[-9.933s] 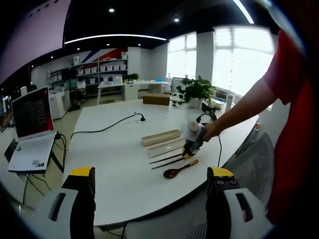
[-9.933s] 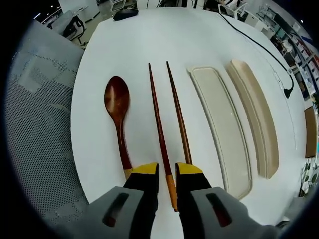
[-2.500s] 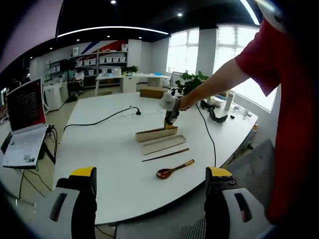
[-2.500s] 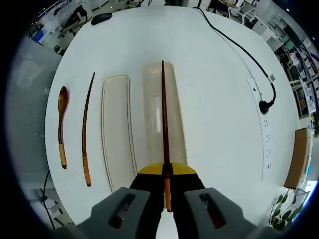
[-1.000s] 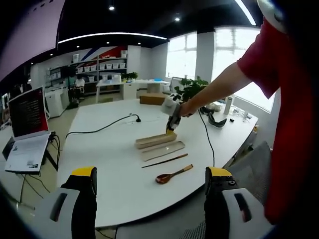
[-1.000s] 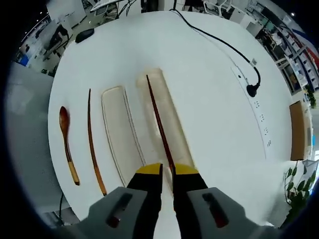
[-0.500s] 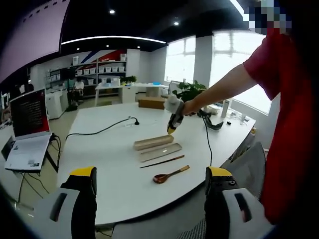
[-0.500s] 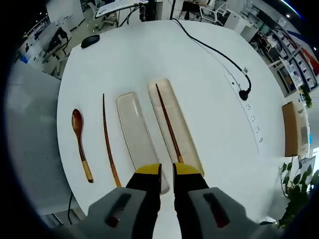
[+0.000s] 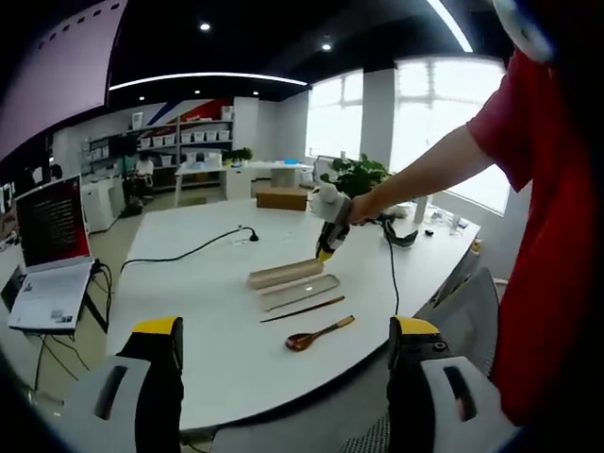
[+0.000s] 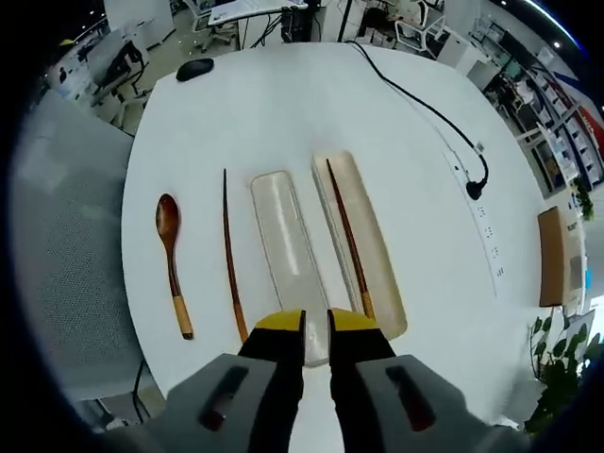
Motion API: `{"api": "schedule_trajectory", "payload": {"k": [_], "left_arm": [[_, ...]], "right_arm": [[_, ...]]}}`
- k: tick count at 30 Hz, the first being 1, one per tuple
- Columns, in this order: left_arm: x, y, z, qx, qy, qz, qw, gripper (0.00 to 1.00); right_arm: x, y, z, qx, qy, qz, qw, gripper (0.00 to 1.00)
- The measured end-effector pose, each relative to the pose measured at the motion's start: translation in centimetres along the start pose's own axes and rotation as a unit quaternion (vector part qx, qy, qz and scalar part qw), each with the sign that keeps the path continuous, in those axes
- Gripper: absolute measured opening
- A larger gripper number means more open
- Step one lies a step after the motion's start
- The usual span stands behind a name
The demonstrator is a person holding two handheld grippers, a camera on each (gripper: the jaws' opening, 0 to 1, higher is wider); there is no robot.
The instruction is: Arrange the utensils inside the cutlery case until each visible utensil rests in its matching compartment.
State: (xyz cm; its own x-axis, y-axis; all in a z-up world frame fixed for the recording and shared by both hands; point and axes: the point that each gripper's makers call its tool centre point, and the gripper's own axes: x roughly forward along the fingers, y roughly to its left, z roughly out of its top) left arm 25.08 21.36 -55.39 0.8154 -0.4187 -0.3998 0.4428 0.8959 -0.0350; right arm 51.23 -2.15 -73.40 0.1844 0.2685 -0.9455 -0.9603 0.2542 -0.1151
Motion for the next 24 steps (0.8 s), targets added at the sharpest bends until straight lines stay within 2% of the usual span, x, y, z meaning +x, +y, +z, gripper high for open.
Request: {"api": "schedule_trajectory", "payload": {"k": [9, 24], "left_arm": [[0.0, -0.2, 0.4, 0.003, -0.003, -0.001, 1.0, 0.92], [0.0, -0.2, 0.0, 0.013, 0.006, 0.0, 0.9999, 0.93]], "right_arm": [[0.2, 1.3, 0.3, -0.006, -0.003, 0.008, 0.9999, 0.07], [1.0, 2.5, -0.2, -0.009, 0.001, 0.027, 0.9996, 0.07]]}}
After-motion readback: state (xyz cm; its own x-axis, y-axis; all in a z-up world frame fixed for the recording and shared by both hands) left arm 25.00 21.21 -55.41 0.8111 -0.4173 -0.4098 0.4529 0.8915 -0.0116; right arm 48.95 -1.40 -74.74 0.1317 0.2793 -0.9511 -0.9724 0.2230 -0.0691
